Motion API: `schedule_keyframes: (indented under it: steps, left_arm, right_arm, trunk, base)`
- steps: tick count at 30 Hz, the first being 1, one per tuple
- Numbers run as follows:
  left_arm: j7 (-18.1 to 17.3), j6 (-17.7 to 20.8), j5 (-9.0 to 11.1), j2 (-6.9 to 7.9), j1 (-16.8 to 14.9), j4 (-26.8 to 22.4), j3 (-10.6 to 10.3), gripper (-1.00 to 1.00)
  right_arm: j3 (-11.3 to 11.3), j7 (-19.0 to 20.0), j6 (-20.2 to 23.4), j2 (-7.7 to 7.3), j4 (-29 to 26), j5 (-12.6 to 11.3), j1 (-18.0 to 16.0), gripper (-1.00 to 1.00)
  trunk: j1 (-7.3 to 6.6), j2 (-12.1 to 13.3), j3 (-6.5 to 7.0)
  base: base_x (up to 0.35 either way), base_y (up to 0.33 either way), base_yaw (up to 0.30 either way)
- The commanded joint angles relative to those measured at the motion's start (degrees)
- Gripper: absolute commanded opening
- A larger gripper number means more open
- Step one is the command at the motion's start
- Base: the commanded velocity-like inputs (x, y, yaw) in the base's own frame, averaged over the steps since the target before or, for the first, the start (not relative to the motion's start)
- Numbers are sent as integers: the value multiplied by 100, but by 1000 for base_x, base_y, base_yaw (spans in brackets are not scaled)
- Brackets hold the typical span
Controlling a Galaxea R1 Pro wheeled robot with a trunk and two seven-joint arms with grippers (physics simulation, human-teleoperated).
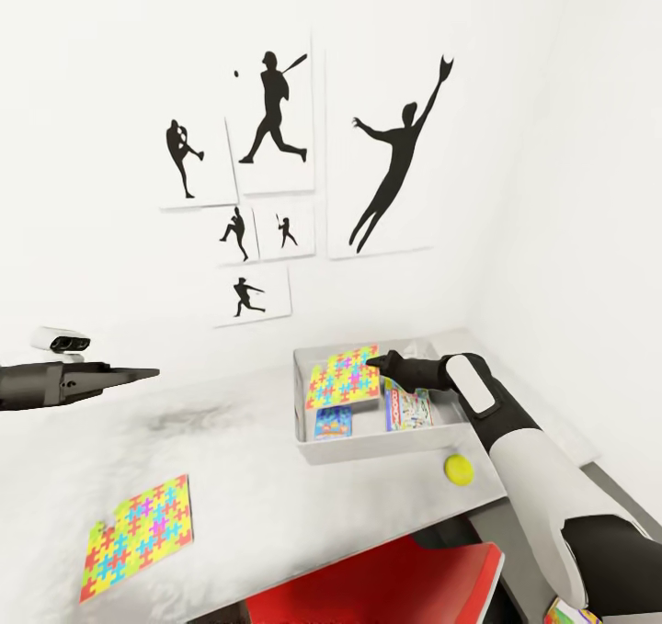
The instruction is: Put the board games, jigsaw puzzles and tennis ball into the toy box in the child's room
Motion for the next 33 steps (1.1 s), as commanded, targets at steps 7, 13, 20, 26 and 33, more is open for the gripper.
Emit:
schedule_keyframes:
  steps: [7,13,20,26,33]
  left_arm:
    - [-21,61,-1,3,-5,-1,-4,100]
    - [-21,61,-1,4,-4,-1,-3,100]
    - [-21,61,-1,3,-4,-1,-3,100]
    - [-21,61,-1,2,-3,-1,-3,100]
    - [-21,61,-1,1,-2,-1,-5,100]
  right_arm:
    - [15,42,-6,-13,1,41,-6,-100]
    - [15,42,-10,-14,1,41,-6,-100]
    - [19,42,-16,-20,1,41,-6,-100]
    - [18,42,-16,-46,6,49,-6,-100]
    - [22,42,-16,-129,9,42,-3,-100]
  trunk:
    - [3,-13,-64]
    - [3,-13,-109]
    - [3,-13,-160]
    - [3,-13,-205]
    - [3,-13,-256]
  base:
    - [0,0,0]
    - [0,0,0]
    - [0,0,0]
    - [0,0,0]
    - [0,0,0]
